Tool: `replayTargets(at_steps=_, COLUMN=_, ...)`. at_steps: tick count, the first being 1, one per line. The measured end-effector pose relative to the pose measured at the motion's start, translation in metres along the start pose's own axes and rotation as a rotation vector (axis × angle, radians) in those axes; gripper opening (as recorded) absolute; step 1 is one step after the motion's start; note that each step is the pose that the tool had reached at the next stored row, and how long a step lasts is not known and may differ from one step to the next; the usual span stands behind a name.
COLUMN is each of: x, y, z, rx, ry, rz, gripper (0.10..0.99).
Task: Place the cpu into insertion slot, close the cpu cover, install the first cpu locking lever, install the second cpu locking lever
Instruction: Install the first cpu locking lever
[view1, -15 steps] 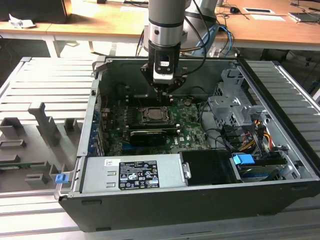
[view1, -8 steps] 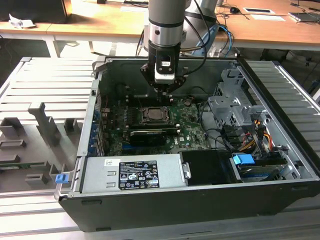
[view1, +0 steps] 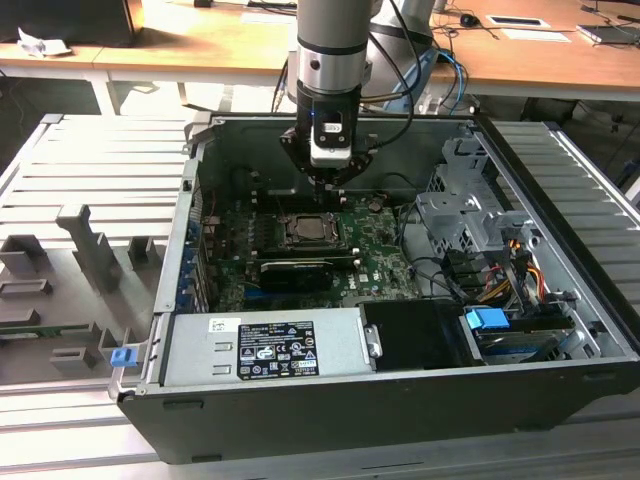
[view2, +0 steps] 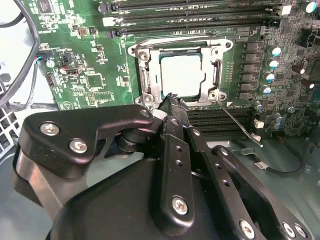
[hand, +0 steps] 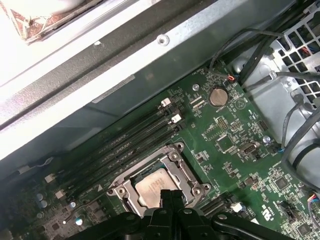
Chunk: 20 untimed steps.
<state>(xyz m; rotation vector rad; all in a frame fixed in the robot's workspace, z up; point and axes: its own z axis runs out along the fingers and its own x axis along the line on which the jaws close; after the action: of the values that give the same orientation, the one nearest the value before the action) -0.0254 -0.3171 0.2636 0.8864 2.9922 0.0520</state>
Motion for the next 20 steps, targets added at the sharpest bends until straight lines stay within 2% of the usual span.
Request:
replayTargets(at_steps=10, x=0.0000, y=-0.0001, z=0.0000, rx=-0.001, ry=0.0038, rz=-0.099, gripper=0.106)
replayTargets(at_steps=11, x=0.0000, y=-0.0001, z=0.0000, rx=-0.001, ry=0.0045, rz=-0.119, gripper=0.106)
replayTargets(at_steps=13, x=0.0000, y=-0.0001, z=0.0000, rx=-0.002, ry=0.0076, rz=-0.203, gripper=0.106)
replayTargets(at_steps=17, x=0.0000, y=-0.0001, z=0.0001, rx=-0.003, ry=0.0107, rz=-0.283, gripper=0.106)
replayTargets(at_steps=20, x=0.0000, y=-0.0001, z=0.0002, rx=-0.004, ry=0.0149, rz=-0.393, gripper=0.106)
